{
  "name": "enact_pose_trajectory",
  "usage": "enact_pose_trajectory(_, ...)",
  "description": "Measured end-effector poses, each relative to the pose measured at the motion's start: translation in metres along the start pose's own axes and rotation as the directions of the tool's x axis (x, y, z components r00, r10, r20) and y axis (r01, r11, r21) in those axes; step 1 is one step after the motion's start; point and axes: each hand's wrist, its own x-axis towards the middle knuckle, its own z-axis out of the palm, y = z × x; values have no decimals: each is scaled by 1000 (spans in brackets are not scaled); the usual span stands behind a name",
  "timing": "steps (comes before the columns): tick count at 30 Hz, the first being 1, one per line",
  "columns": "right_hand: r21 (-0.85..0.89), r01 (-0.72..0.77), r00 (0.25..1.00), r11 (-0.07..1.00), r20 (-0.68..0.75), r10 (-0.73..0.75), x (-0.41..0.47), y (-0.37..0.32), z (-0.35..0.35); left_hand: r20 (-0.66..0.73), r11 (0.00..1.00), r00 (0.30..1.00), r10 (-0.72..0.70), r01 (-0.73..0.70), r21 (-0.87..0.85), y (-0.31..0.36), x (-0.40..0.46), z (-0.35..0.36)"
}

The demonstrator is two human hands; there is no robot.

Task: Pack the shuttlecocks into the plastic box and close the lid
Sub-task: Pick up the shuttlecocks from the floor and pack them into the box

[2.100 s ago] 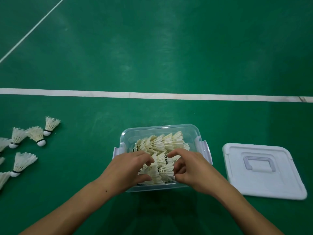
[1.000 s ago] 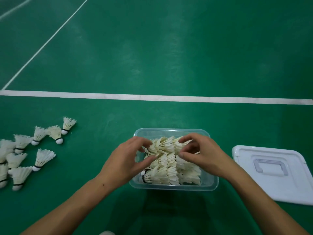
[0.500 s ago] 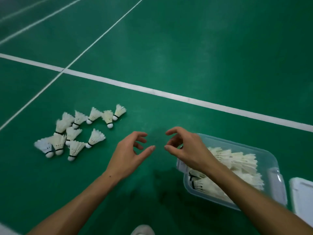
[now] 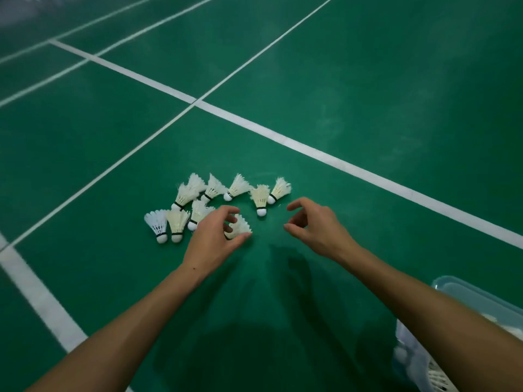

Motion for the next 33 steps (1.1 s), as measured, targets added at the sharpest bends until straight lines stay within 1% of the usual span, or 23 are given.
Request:
enact_pose_trajectory(3,-74,-6,1000,997,0,6,30,6,4,43,991,999,-28,23,129,-15,21,-1)
enact_pose_trajectory(6,-193,-14,999,981,-32,8,59,13,6,155,973,985,-75,38,228,-17,40,10)
enact_pose_trajectory(8,-257,-41,998,965,-50,29,79,15,6,217,951,968,-123,53,304,-18,50,22)
enact_pose_trajectory(10,-284,-81,996,955,-61,66,96,16,6,239,937,956,-169,80,341,-20,58,32)
enact_pose_trajectory(12,-280,-118,993,953,-44,110,111,19,8,230,938,954,-193,110,328,-20,69,36)
enact_pose_trajectory(14,-268,-141,990,953,-21,140,122,24,12,234,950,950,-207,139,279,-17,82,37)
enact_pose_trajectory(17,-247,-147,989,958,-11,149,131,33,16,326,971,924,-200,143,191,-4,101,33)
enact_pose_trajectory(20,-194,-118,993,974,-4,120,133,35,18,445,979,872,-205,176,105,11,122,28)
enact_pose_trajectory(22,-164,-84,996,983,10,87,130,33,18,536,968,809,-240,244,66,18,131,27)
enact_pose_trajectory(23,-155,-71,997,985,13,74,126,33,18,565,961,785,-253,270,55,20,133,27)
enact_pose_trajectory(24,-150,-56,998,987,10,58,121,34,17,567,956,780,-265,287,52,22,133,29)
enact_pose_trajectory(27,-146,-23,1000,989,-5,23,101,40,11,481,955,827,-289,281,92,18,123,33)
enact_pose_trajectory(29,-131,-18,1000,991,-9,17,83,43,4,433,962,859,-273,254,103,17,110,34)
enact_pose_trajectory(31,-104,-14,1000,995,-25,11,61,44,-7,392,977,895,-215,192,97,21,96,33)
enact_pose_trajectory(33,-52,-10,998,999,-62,7,34,44,-24,358,992,926,-121,99,79,37,80,32)
